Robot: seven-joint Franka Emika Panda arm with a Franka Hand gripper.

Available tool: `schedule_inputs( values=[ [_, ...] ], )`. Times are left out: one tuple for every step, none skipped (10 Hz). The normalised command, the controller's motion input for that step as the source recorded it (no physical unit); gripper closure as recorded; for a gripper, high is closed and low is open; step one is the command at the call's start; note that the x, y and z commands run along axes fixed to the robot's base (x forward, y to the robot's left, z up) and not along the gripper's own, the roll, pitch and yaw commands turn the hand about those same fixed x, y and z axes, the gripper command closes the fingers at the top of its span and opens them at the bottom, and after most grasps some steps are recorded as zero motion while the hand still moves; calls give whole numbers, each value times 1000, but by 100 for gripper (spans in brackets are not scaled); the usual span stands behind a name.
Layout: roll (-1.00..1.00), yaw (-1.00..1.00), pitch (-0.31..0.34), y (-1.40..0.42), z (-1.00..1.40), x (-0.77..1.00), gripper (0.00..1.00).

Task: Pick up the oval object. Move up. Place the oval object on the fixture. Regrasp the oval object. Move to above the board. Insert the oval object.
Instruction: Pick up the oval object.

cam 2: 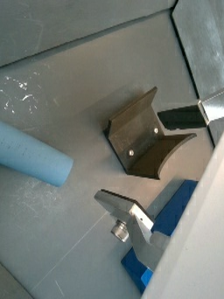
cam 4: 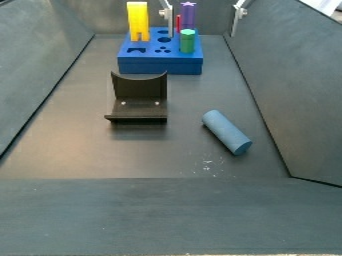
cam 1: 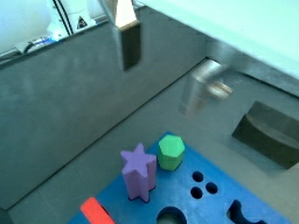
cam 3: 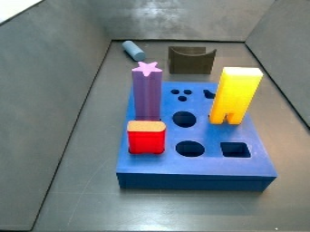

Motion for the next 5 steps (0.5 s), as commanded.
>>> schedule_inputs(
  values=[
    [0,757,-89,243,-854,-371,0],
    [-40,529,0,89,-960,0,0],
    [-107,0,0,-6,-171,40,0],
    [-143,314,-26,0,-806,-103,0],
    [-171,243,0,29,-786,-69,0]
  ],
)
